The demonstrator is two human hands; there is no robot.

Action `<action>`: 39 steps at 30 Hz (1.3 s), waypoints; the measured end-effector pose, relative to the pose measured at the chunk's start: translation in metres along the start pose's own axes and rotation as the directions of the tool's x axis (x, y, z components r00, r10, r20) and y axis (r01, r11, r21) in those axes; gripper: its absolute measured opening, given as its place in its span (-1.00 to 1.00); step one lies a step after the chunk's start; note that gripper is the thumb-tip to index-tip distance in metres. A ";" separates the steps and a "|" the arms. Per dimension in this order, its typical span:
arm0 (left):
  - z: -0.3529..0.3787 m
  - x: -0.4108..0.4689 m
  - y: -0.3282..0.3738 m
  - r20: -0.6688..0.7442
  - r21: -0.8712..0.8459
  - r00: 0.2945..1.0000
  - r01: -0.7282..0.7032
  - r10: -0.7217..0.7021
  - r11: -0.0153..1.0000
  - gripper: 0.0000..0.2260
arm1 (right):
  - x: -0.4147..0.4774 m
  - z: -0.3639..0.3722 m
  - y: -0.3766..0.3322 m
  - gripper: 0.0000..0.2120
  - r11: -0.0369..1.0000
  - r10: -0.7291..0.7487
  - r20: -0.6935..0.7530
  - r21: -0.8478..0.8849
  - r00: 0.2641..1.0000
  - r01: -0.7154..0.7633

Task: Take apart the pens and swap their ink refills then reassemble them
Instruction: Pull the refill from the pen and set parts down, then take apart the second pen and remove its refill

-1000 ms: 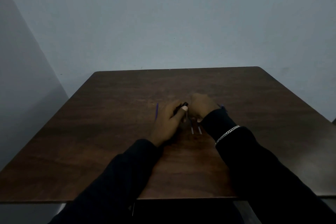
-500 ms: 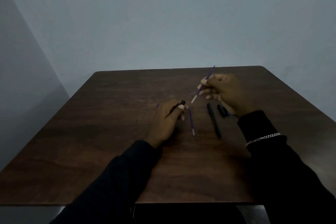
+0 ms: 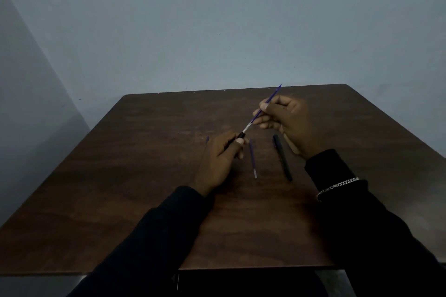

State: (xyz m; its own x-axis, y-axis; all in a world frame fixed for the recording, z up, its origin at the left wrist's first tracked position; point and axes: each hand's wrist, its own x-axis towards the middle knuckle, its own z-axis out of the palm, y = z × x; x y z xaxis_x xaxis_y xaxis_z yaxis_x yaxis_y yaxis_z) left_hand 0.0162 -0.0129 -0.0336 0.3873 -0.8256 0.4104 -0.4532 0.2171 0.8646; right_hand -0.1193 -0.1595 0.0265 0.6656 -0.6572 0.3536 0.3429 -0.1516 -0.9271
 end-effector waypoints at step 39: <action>0.000 0.001 -0.010 -0.012 0.069 0.998 -0.068 0.069 0.995 -0.79 | -0.012 0.003 0.002 -0.87 0.946 0.041 0.168 -0.323 0.985 0.016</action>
State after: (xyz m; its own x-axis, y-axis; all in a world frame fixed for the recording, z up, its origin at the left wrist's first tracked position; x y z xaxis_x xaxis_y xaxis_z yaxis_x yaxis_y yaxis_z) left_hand 0.0209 -0.0157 -0.0424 0.3648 -0.8020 0.4730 -0.5333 0.2364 0.8122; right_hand -0.1244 -0.1501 0.0210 0.7811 -0.5294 0.3312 0.1207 -0.3924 -0.9118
